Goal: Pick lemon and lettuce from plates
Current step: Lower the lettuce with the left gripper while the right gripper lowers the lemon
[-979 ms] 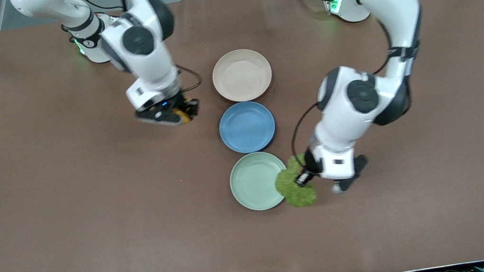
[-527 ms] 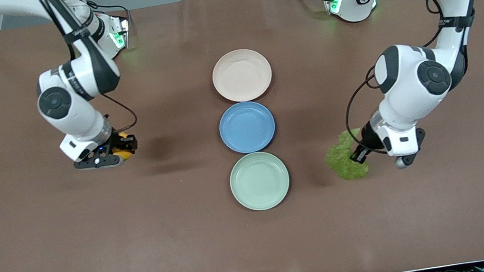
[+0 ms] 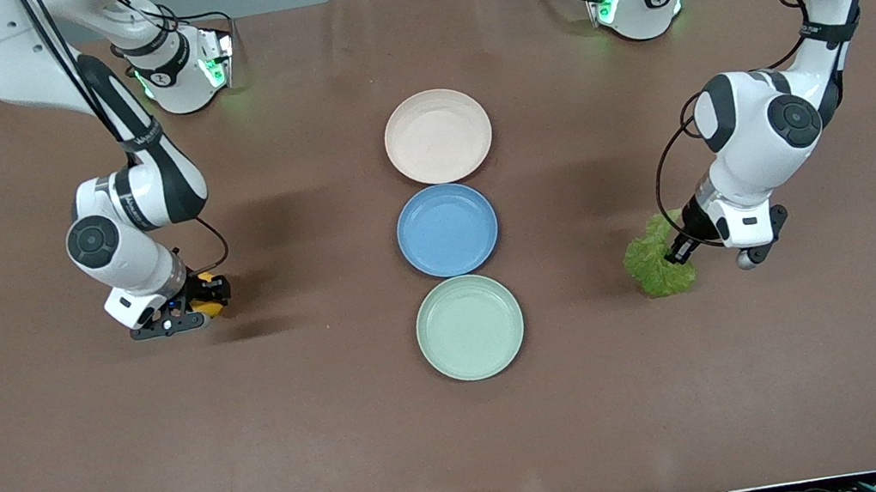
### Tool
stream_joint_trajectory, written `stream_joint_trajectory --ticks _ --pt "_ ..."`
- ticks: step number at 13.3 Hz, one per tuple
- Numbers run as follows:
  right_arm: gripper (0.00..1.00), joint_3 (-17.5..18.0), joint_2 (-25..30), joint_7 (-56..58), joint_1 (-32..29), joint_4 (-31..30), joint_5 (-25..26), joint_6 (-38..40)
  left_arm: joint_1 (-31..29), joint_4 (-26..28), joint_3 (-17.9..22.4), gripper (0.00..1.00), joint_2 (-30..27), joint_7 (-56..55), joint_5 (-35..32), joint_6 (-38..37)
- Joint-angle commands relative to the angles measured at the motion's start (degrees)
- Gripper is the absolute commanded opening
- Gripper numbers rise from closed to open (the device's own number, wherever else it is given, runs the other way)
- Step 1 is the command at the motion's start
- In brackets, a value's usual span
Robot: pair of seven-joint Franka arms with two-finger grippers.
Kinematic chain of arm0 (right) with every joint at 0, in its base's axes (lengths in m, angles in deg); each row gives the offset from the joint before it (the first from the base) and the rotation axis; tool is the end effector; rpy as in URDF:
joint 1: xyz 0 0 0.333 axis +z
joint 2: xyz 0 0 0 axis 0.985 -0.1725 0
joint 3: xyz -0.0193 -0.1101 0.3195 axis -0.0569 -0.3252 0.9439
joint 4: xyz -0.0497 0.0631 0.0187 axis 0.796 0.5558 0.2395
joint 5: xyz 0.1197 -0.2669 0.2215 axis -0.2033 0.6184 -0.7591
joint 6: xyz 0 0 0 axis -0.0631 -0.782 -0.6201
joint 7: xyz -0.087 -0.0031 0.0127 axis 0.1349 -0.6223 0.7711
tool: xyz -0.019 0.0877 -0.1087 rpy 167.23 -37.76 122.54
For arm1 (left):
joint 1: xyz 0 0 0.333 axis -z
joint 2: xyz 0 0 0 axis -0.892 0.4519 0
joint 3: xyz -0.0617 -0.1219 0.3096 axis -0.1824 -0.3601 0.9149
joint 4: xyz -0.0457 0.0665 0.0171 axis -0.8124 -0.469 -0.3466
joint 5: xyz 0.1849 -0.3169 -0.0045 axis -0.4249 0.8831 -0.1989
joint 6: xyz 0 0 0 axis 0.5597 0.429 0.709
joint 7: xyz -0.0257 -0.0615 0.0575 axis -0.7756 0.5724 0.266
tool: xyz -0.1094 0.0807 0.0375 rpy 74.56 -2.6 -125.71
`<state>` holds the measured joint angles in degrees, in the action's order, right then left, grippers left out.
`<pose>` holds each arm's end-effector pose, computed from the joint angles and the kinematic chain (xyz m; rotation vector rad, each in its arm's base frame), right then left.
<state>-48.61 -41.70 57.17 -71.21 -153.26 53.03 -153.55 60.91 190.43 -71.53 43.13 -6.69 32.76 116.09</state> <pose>0.5340 0.0632 0.2007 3.1025 0.1400 -0.0243 0.5666 -0.0974 0.2610 2.7266 1.0936 0.1357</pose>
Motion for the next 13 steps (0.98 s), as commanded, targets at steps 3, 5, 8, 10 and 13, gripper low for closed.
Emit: stream_joint_trajectory --ticks 3,5,8,10,13 --pt "0.15 1.4 -0.5 1.5 -1.8 -0.1 0.4 -0.2 -3.0 3.6 -0.7 0.04 -0.9 3.7 1.5 1.4" --pt "0.99 1.4 -0.4 3.3 -2.3 0.3 0.4 0.0 -3.7 3.7 -0.7 0.13 -0.9 4.4 1.5 1.4" --pt "1.0 1.4 0.7 3.4 -3.0 1.7 0.4 1.4 -3.8 3.2 -0.7 1.0 -1.5 6.9 1.2 1.4" --pt "1.0 1.4 2.9 3.2 -3.0 3.9 0.2 5.7 -3.9 1.2 -0.5 0.99 -1.7 9.6 -1.2 1.2" --pt "1.0 1.3 5.7 3.3 -3.5 13.6 -2.1 22.5 -5.9 -1.7 -0.6 0.99 -3.1 19.2 -7.7 -1.7"
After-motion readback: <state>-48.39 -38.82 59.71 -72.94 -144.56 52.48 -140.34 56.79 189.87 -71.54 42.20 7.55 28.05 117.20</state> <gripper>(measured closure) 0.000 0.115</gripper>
